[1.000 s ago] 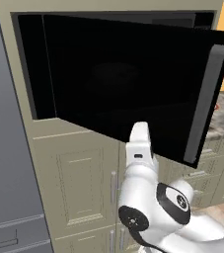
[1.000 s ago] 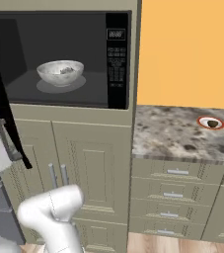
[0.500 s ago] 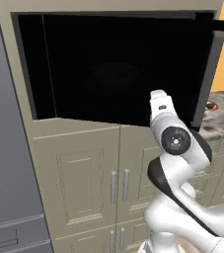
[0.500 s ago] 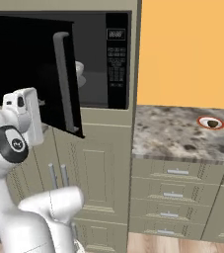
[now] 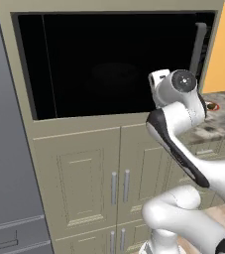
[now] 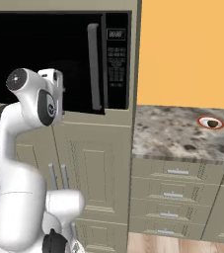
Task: Remove the kiwi from the bowl and place it on the small plate. Then place the bowl with only the fish in the microwave, close the door, and press the start button to microwave the fish.
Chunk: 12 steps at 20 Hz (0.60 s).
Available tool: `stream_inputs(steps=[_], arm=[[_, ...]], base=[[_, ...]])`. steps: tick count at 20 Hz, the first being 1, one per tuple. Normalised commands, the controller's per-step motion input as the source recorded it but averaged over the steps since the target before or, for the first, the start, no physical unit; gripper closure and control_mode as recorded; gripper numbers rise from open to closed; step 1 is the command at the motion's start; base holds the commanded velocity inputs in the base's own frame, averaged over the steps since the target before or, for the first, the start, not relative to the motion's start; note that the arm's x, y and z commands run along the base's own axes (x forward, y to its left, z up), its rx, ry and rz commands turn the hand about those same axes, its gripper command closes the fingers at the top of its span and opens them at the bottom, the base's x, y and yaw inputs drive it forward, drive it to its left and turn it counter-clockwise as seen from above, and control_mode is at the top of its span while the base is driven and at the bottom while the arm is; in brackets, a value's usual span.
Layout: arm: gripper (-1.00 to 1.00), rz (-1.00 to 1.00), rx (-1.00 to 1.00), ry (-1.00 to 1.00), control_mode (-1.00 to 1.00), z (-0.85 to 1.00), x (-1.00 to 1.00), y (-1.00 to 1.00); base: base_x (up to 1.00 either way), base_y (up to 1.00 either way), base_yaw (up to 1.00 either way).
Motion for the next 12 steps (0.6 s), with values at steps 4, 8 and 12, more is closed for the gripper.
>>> stream_inputs(steps=[4,8,12], arm=[[-1.0,0.07,0.04,0.28,-1.0,0.0,0.5,0.0],[-1.0,0.07,0.06,0.18,-1.0,-0.21,0.43,0.0],[-1.0,0.1,0.04,0.14,-1.0,-0.67,0.4,0.0]], base=[[0.0,0.0,0.0],[0.0,0.0,0.0],[0.0,0.0,0.0]])
